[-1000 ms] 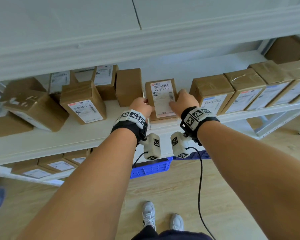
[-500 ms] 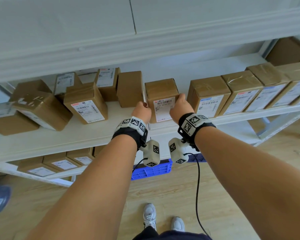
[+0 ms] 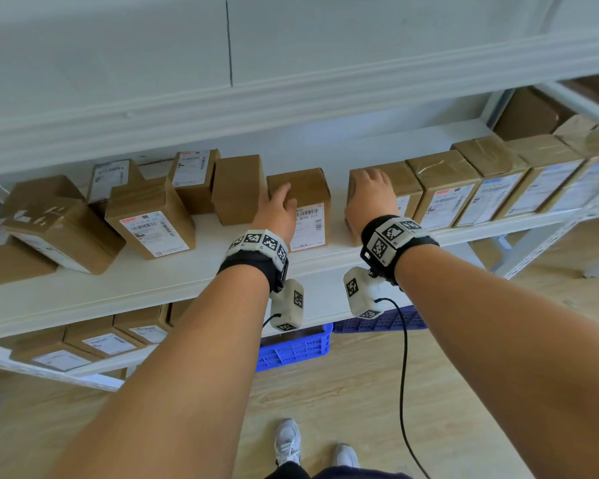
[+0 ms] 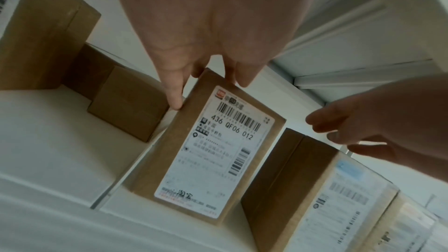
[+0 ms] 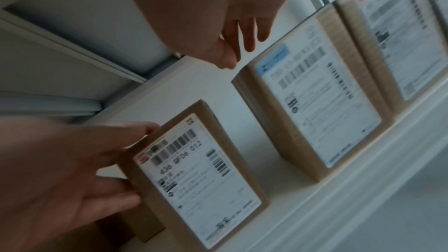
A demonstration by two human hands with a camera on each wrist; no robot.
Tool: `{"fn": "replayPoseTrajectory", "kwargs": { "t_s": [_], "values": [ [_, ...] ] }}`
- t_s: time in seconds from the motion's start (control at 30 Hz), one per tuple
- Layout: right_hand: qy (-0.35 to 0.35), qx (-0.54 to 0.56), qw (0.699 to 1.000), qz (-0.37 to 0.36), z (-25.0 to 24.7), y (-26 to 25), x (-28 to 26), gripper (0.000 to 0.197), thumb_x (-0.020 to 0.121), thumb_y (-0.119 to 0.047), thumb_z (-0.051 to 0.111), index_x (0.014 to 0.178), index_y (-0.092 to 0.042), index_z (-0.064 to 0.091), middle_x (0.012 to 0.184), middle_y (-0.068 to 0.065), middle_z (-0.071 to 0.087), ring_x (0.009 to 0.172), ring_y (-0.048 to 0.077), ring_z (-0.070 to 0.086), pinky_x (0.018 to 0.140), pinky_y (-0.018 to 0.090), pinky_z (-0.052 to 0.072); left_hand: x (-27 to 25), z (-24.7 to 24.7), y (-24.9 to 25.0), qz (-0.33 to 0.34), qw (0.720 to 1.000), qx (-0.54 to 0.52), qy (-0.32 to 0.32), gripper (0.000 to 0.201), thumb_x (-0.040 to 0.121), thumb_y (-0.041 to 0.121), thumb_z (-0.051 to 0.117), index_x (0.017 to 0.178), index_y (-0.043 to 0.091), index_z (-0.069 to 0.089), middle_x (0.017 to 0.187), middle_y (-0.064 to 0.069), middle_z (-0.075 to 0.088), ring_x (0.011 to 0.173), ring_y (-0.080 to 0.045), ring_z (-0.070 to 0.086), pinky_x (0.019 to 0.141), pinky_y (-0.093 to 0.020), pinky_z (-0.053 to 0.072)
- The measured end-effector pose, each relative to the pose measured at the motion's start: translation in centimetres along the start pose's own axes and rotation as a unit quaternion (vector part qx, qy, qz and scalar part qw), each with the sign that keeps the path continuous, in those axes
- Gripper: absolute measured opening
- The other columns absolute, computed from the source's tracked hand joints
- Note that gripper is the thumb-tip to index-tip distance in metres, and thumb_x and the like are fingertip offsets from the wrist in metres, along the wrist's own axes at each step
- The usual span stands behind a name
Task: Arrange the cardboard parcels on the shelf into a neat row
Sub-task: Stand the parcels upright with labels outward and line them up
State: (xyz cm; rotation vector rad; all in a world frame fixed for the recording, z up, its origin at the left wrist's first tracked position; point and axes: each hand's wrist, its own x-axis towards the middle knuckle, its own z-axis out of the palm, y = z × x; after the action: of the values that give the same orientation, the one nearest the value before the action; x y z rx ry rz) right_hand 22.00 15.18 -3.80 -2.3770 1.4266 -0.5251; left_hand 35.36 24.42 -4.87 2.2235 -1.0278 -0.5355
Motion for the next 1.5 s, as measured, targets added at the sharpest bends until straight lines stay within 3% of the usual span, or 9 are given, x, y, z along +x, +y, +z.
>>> {"fn": "replayPoseTrajectory", "kwargs": {
  "t_s": [0.17, 0.3, 0.5, 0.7, 0.8, 0.93, 1.17, 1.37, 1.5],
  "values": [
    [-0.033, -0.017, 0.999, 0.007, -0.2, 2.7, 0.7, 0.045, 0.087, -0.001, 0.039, 0.13, -0.004, 0.051, 0.145, 0.012, 0.043, 0.14, 0.028, 0.029, 0.118, 0.041, 0.02, -0.3, 1.3, 0.7, 0.03, 0.999, -0.008, -0.006, 0.041, 0.103, 0.033, 0.036, 0.144, 0.035, 0.037, 0.159, -0.006, 0.021, 0.126, -0.025, 0.051, 0.078, -0.021, 0.038],
    [-0.04, 0.0, 0.999, -0.006, -0.6, 3.1, 0.7, 0.045, 0.091, -0.001, 0.041, 0.135, -0.006, 0.049, 0.147, 0.011, 0.041, 0.142, 0.027, 0.027, 0.119, 0.04, 0.018, -0.8, 2.0, 1.8, 0.038, 0.999, -0.008, -0.011, 0.041, 0.103, 0.031, 0.037, 0.144, 0.034, 0.036, 0.161, -0.006, 0.012, 0.134, -0.025, 0.044, 0.081, -0.02, 0.035],
    [-0.048, 0.007, 0.999, -0.012, -1.0, 3.3, 0.3, 0.054, 0.088, 0.005, 0.043, 0.141, -0.007, 0.042, 0.152, 0.01, 0.034, 0.145, 0.026, 0.021, 0.12, 0.039, 0.016, -1.1, 2.6, 2.5, 0.045, 0.999, 0.002, -0.008, 0.042, 0.103, 0.031, 0.039, 0.144, 0.033, 0.037, 0.161, -0.006, 0.014, 0.133, -0.024, 0.045, 0.082, -0.02, 0.033],
    [-0.032, -0.006, 0.999, -0.007, -1.3, 2.4, 0.1, 0.047, 0.088, 0.003, 0.041, 0.133, -0.005, 0.048, 0.144, 0.012, 0.044, 0.14, 0.028, 0.029, 0.118, 0.039, 0.021, -1.2, 2.4, 2.5, 0.038, 0.999, -0.006, -0.025, 0.045, 0.103, 0.031, 0.036, 0.148, 0.034, 0.032, 0.162, -0.007, 0.01, 0.139, -0.024, 0.038, 0.096, -0.024, 0.036],
    [-0.023, 0.009, 1.0, -0.014, -1.6, 0.8, 0.2, 0.049, 0.088, 0.003, 0.042, 0.136, -0.005, 0.045, 0.146, 0.012, 0.041, 0.139, 0.028, 0.029, 0.116, 0.04, 0.025, -0.7, 1.9, 1.9, 0.026, 0.999, -0.021, -0.029, 0.047, 0.104, 0.032, 0.033, 0.151, 0.034, 0.026, 0.162, -0.005, 0.005, 0.138, -0.023, 0.039, 0.091, -0.021, 0.032],
    [-0.027, 0.037, 0.998, -0.037, -1.1, -2.4, 0.6, 0.054, 0.087, 0.005, 0.039, 0.139, -0.01, 0.045, 0.145, 0.009, 0.04, 0.136, 0.026, 0.032, 0.111, 0.036, 0.032, 0.7, -0.1, -0.1, 0.003, 1.0, -0.016, -0.012, 0.052, 0.104, 0.03, 0.032, 0.153, 0.018, 0.022, 0.162, -0.006, 0.01, 0.146, -0.023, 0.023, 0.114, -0.032, 0.024],
    [-0.034, 0.081, 0.991, -0.105, 3.6, -10.5, 1.1, 0.037, 0.099, -0.014, 0.038, 0.133, -0.01, 0.051, 0.137, 0.012, 0.047, 0.128, 0.028, 0.04, 0.102, 0.037, 0.038, 3.3, -4.6, -5.7, -0.047, 0.998, 0.024, 0.02, 0.052, 0.104, 0.025, 0.03, 0.153, 0.014, 0.02, 0.162, -0.006, 0.01, 0.148, -0.021, 0.016, 0.116, -0.035, 0.021],
    [-0.131, 0.088, 0.987, -0.022, 8.4, -15.0, 2.1, 0.047, 0.096, -0.006, 0.037, 0.143, -0.011, 0.037, 0.139, 0.015, 0.045, 0.123, 0.032, 0.049, 0.095, 0.038, 0.044, 5.4, -8.1, -11.1, -0.079, 0.997, 0.023, 0.004, 0.052, 0.103, 0.023, 0.034, 0.152, 0.008, 0.024, 0.158, -0.012, 0.023, 0.144, -0.026, 0.026, 0.116, -0.036, 0.025],
    [-0.181, 0.061, 0.979, 0.072, 11.0, -16.0, 3.1, 0.05, 0.094, -0.001, 0.033, 0.143, -0.004, 0.028, 0.139, 0.02, 0.044, 0.124, 0.035, 0.048, 0.096, 0.039, 0.043, 7.0, -9.0, -12.9, -0.113, 0.992, 0.013, -0.057, 0.05, 0.103, 0.018, 0.038, 0.15, 0.01, 0.022, 0.147, -0.017, 0.04, 0.13, -0.031, 0.045, 0.105, -0.037, 0.036]
  ]
}}
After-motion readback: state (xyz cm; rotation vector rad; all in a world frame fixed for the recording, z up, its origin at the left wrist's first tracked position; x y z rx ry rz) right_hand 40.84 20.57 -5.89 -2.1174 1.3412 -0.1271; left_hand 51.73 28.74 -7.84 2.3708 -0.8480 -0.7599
